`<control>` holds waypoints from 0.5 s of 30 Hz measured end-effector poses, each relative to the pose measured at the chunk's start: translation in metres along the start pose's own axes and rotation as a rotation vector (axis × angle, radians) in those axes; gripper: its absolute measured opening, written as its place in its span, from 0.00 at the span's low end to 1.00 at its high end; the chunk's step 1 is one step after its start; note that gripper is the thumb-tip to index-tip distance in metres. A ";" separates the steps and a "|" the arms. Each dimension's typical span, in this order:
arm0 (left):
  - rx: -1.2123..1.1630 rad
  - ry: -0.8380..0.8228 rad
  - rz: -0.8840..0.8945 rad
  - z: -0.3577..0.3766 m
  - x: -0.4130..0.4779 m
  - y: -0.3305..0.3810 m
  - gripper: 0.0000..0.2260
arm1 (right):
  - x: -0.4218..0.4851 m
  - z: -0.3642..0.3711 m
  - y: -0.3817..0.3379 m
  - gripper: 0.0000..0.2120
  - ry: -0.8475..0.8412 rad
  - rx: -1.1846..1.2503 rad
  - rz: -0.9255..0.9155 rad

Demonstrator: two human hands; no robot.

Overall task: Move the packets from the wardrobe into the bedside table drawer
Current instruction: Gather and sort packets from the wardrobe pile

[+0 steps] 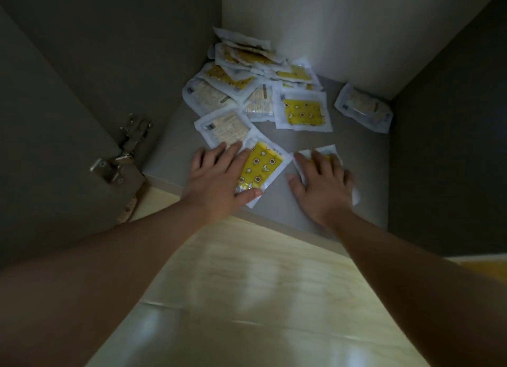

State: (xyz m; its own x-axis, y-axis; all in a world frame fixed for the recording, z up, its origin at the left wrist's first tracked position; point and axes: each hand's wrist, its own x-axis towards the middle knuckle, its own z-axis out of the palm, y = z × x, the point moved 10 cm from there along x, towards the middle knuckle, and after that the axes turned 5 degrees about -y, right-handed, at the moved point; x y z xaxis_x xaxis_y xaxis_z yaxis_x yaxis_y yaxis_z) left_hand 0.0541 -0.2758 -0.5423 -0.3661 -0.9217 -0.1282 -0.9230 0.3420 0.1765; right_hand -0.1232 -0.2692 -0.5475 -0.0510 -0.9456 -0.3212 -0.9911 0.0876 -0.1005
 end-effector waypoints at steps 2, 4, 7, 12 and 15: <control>0.081 0.143 0.021 -0.010 -0.011 0.006 0.38 | -0.008 -0.004 -0.005 0.25 0.067 0.004 -0.038; 0.195 0.239 -0.012 -0.019 -0.015 0.005 0.34 | -0.004 -0.015 -0.001 0.26 0.125 0.073 -0.032; 0.237 0.224 -0.045 -0.024 -0.007 0.000 0.34 | 0.020 -0.028 0.007 0.35 0.147 0.225 -0.001; 0.041 -0.052 -0.033 -0.001 0.015 -0.011 0.41 | 0.065 -0.023 0.004 0.41 -0.013 0.117 -0.008; 0.138 -0.124 -0.040 0.004 0.020 -0.012 0.41 | 0.073 -0.022 0.004 0.38 -0.035 0.095 0.010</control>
State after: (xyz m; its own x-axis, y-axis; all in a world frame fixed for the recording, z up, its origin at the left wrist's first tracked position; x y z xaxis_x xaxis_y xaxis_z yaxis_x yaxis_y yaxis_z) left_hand 0.0575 -0.2972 -0.5507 -0.3324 -0.9086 -0.2530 -0.9416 0.3348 0.0347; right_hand -0.1332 -0.3452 -0.5505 -0.0550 -0.9331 -0.3555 -0.9742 0.1282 -0.1857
